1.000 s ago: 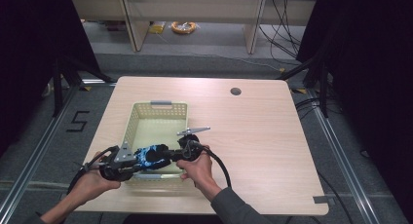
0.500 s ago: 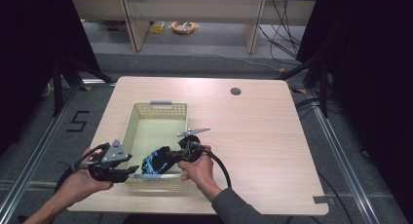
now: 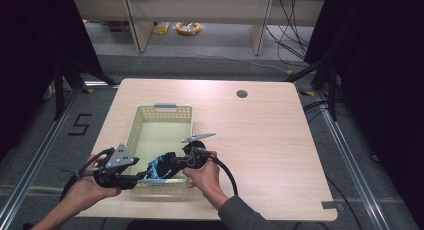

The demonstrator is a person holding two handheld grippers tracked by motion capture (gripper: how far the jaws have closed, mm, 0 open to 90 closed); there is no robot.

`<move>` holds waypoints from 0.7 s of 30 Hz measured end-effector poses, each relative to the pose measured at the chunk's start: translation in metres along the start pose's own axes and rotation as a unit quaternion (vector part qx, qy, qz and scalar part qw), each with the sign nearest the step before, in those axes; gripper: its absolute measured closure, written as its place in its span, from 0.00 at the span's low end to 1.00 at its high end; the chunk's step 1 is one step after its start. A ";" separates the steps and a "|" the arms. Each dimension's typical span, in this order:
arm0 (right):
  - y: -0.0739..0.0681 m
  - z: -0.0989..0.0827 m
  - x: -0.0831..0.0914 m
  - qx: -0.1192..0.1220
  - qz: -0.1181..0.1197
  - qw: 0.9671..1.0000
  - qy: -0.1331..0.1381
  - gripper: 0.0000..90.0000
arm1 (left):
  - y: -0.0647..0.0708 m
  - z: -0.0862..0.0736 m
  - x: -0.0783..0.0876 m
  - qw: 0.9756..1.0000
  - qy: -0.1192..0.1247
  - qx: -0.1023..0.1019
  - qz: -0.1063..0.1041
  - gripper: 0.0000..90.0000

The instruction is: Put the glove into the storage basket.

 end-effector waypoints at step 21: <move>-0.014 0.011 0.013 0.090 -0.048 0.995 0.017 0.69 | 0.013 0.005 -0.003 0.999 0.026 0.038 -0.013 0.37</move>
Point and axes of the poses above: each handheld gripper's, and its own axes: x roughly backward along the jaws, z roughly out of its top, y roughly to its right, the point moved 2 cm from there along -x, roughly forward along the jaws, and after that the axes turned 8 degrees about -x, right-handed, at the moved point
